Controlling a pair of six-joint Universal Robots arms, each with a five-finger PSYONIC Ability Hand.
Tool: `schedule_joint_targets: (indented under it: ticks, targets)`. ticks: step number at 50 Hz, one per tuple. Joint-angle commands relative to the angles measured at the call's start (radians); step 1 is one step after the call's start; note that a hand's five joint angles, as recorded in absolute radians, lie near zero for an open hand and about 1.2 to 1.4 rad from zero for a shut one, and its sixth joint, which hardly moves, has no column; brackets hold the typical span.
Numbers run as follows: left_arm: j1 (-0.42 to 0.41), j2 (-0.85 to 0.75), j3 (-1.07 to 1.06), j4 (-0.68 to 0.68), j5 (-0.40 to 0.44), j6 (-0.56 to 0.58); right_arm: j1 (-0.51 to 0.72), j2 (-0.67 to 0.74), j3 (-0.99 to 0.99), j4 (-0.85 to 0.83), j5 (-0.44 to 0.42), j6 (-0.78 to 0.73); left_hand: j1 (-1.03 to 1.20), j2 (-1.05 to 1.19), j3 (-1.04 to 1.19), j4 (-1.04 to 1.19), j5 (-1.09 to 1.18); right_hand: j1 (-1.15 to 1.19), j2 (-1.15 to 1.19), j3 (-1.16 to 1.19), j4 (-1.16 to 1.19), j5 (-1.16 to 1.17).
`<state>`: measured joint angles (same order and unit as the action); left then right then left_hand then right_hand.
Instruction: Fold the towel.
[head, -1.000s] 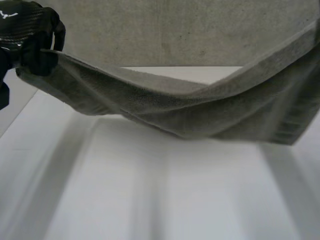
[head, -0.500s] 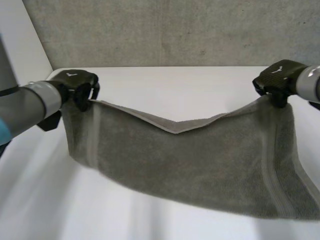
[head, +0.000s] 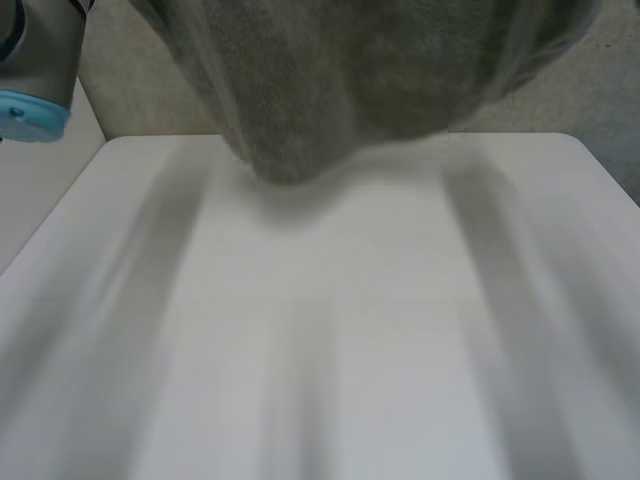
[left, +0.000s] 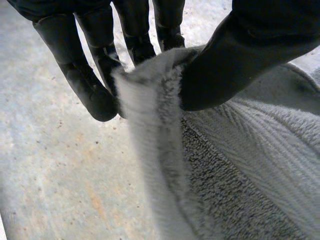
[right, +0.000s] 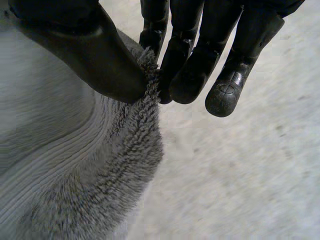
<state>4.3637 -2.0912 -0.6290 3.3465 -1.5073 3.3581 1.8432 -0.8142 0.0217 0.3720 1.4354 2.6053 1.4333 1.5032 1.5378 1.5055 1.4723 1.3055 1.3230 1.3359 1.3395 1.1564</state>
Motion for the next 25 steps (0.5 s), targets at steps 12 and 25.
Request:
schedule_joint_targets:
  ticks: [12, 25]
  targets:
    - [0.037, -0.099, -0.624, 0.126, 0.096, 0.012, 0.053, 0.105, 0.578, 0.039, -0.046, -0.180, -0.037, -0.107, -0.142, -0.109, -0.251, 0.091, 0.073, 0.060, 0.057, 0.065]
    - [0.115, -0.019, -0.902, 0.146, 0.156, 0.207, 0.016, -0.034, 0.875, -0.050, -0.069, -0.165, -0.037, -0.107, -0.142, -0.109, -0.251, 0.091, 0.073, 0.060, 0.057, 0.065]
